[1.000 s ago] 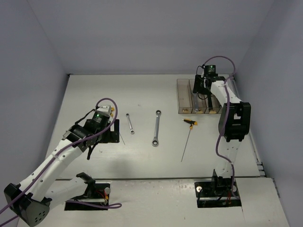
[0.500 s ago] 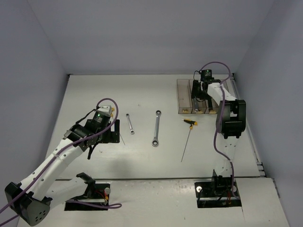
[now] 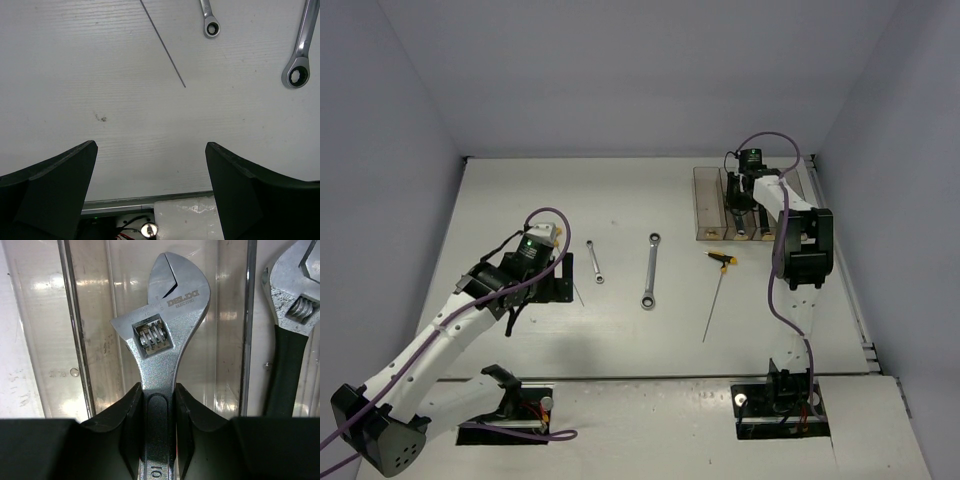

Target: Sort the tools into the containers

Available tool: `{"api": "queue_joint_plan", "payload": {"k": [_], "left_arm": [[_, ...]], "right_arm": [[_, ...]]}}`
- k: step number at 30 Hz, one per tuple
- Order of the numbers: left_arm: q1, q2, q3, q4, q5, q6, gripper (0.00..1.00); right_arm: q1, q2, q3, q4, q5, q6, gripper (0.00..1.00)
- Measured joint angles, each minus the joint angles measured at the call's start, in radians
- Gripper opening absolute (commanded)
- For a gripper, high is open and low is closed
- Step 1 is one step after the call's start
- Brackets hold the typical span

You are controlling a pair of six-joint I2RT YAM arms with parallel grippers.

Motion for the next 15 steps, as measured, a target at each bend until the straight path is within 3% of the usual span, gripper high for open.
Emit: {"api": "queue_joint_plan", "payload": {"k": [15], "left_arm": [[0.000, 0.000, -0.016, 0.000, 0.000, -0.001, 0.87]], "right_arm": [[0.018, -0.082, 0.049, -0.059, 0.045, -0.062, 0.00]]}}
